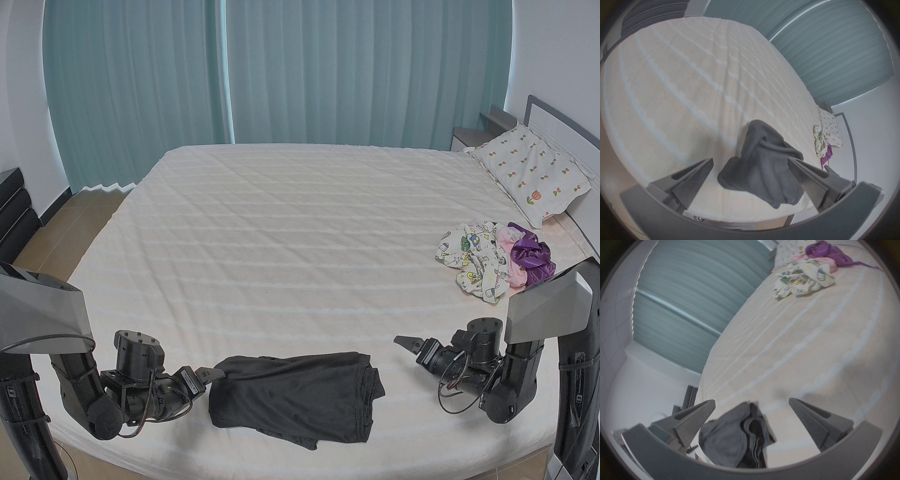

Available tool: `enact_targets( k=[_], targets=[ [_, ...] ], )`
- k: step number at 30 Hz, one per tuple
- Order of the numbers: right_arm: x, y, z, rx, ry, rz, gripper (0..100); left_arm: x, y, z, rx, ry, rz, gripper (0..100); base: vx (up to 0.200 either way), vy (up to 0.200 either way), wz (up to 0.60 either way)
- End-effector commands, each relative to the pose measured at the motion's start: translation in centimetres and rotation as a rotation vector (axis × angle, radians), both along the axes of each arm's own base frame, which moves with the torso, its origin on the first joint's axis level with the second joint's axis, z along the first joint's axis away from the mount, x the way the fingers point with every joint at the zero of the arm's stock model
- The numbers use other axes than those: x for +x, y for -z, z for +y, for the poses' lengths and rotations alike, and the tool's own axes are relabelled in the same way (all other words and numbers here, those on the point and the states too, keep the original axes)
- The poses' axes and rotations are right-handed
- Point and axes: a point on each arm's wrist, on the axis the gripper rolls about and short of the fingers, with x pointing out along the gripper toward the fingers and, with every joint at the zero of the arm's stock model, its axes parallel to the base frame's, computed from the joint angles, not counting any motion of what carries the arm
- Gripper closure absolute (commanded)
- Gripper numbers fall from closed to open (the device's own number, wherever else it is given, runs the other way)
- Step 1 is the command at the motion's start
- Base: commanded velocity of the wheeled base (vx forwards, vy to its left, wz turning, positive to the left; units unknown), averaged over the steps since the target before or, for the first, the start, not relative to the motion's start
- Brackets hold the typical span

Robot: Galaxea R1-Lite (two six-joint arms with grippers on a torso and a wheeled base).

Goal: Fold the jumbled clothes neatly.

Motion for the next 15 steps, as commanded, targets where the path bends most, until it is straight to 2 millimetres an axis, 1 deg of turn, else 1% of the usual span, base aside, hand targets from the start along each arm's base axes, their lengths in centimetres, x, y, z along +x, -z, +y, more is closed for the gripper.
enact_targets(
  k=[1, 2, 3, 8, 9, 10, 15],
  targets=[
    [-1.2, 0.3, 2.4, -0.048, -0.112, -0.008, 0, -0.5, 0.1, 0.0, -0.021, 0.025, 0.016, 0, -0.200, 0.000, 0.00],
    [-1.8, 0.7, 3.2, -0.087, -0.166, -0.010, 0, -0.5, 0.1, 0.0, -0.024, 0.030, 0.018, 0, -0.200, 0.000, 0.00],
    [-2.1, 0.9, 3.5, -0.101, -0.194, -0.010, 0, -0.5, 0.1, 0.0, -0.026, 0.032, 0.021, 0, 0.000, 0.000, 0.00],
    [-3.3, 1.1, 3.9, -0.138, -0.298, -0.002, 0, -0.4, 0.4, 0.0, -0.024, 0.033, 0.030, 0, 0.000, 0.000, 0.00],
    [-3.3, 1.1, 3.9, -0.138, -0.298, -0.002, 0, -0.4, 0.4, 0.0, -0.024, 0.033, 0.030, 0, 0.000, 0.000, 0.00],
    [-3.7, 1.3, 4.0, -0.150, -0.350, 0.000, 0, -0.2, 0.7, 0.0, -0.022, 0.031, 0.036, 0, 0.000, 0.000, 0.00],
    [-3.8, 1.5, 4.7, -0.172, -0.436, -0.022, 0, -0.2, 0.8, 0.0, -0.021, 0.031, 0.039, 0, 0.000, 0.000, 0.00]
  ],
)
